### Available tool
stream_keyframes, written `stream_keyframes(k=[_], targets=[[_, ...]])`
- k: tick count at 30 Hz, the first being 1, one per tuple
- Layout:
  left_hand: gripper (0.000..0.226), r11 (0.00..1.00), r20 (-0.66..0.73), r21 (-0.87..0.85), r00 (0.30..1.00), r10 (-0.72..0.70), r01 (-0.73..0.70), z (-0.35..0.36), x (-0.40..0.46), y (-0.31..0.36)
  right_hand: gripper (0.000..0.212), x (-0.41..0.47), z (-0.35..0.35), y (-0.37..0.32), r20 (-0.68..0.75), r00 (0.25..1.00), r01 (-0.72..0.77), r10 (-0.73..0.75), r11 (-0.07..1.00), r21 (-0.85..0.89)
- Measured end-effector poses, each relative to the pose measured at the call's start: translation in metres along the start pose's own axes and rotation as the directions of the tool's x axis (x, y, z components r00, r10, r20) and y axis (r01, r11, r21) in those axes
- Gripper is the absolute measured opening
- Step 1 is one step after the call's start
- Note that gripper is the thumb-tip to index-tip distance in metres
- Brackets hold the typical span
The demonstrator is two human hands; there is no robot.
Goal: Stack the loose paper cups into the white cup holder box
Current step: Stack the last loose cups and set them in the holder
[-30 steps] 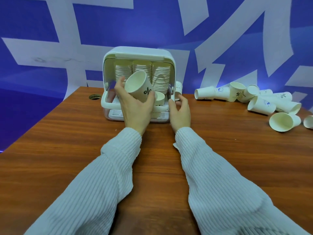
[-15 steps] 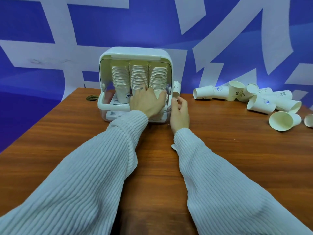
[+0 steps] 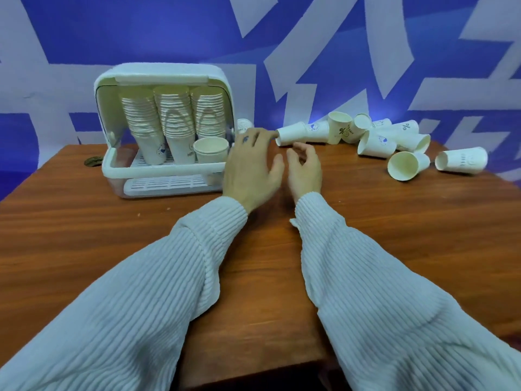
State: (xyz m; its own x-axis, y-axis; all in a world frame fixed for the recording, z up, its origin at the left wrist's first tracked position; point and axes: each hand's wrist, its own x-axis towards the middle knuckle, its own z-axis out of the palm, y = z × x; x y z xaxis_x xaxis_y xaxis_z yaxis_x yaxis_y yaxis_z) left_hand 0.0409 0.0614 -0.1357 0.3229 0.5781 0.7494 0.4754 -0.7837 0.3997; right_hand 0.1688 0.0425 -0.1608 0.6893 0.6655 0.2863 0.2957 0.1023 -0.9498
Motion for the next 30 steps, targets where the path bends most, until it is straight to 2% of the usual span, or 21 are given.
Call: stream_keyframes(k=[4,6,9,13,17,20,22,23,24,26,28,30], targets=[[0.045,0.964,0.179,-0.244,0.982,-0.064,0.108,0.043,-0.013,0.052,0.032,0.031,-0.082,0.021,-0.15,0.986,0.025,-0.079,0.943,-0.331],[0.044,0.931,0.261,-0.319,0.961,-0.096,0.18,0.062,-0.022,0.069,0.037,0.046,-0.127,0.032,-0.245,0.964,-0.023,-0.108,0.878,-0.478],[0.046,0.903,0.386,-0.342,0.915,-0.115,0.258,0.086,-0.029,0.087,0.04,0.067,-0.183,0.047,-0.336,0.936,-0.135,-0.101,0.78,-0.612],[0.05,0.887,0.485,-0.339,0.867,-0.119,0.312,0.109,-0.033,0.1,0.04,0.088,-0.214,0.069,-0.261,0.962,-0.148,-0.078,0.654,-0.742],[0.052,0.911,0.509,-0.284,0.852,-0.121,0.299,0.118,-0.032,0.103,0.051,0.102,-0.214,0.08,-0.208,0.977,-0.202,0.057,0.573,-0.794],[0.055,0.933,0.498,-0.246,0.86,-0.111,0.263,0.126,-0.025,0.108,0.046,0.092,-0.214,0.066,-0.35,0.937,-0.271,-0.011,0.611,-0.744],[0.067,0.959,0.46,-0.213,0.885,-0.072,0.188,0.139,-0.017,0.117,0.045,0.079,-0.22,0.051,-0.456,0.885,-0.269,-0.092,0.699,-0.663],[0.078,0.97,0.444,-0.19,0.895,-0.052,0.151,0.147,-0.013,0.123,0.044,0.07,-0.223,0.044,-0.458,0.883,-0.233,-0.102,0.753,-0.616],[0.091,0.977,0.434,-0.173,0.9,-0.036,0.122,0.154,-0.009,0.13,0.041,0.061,-0.225,0.038,-0.409,0.909,-0.18,-0.077,0.814,-0.553],[0.11,0.985,0.445,-0.154,0.896,-0.004,0.081,0.166,0.001,0.145,0.037,0.047,-0.228,0.037,-0.217,0.976,-0.076,-0.022,0.899,-0.432],[0.099,0.985,0.448,-0.16,0.894,0.01,0.069,0.177,0.009,0.155,0.036,0.038,-0.235,0.035,-0.107,0.994,-0.016,-0.024,0.935,-0.354],[0.077,0.986,0.449,-0.151,0.893,0.0,0.076,0.188,0.009,0.159,0.038,0.04,-0.246,0.025,-0.179,0.984,-0.021,-0.017,0.978,-0.209]])
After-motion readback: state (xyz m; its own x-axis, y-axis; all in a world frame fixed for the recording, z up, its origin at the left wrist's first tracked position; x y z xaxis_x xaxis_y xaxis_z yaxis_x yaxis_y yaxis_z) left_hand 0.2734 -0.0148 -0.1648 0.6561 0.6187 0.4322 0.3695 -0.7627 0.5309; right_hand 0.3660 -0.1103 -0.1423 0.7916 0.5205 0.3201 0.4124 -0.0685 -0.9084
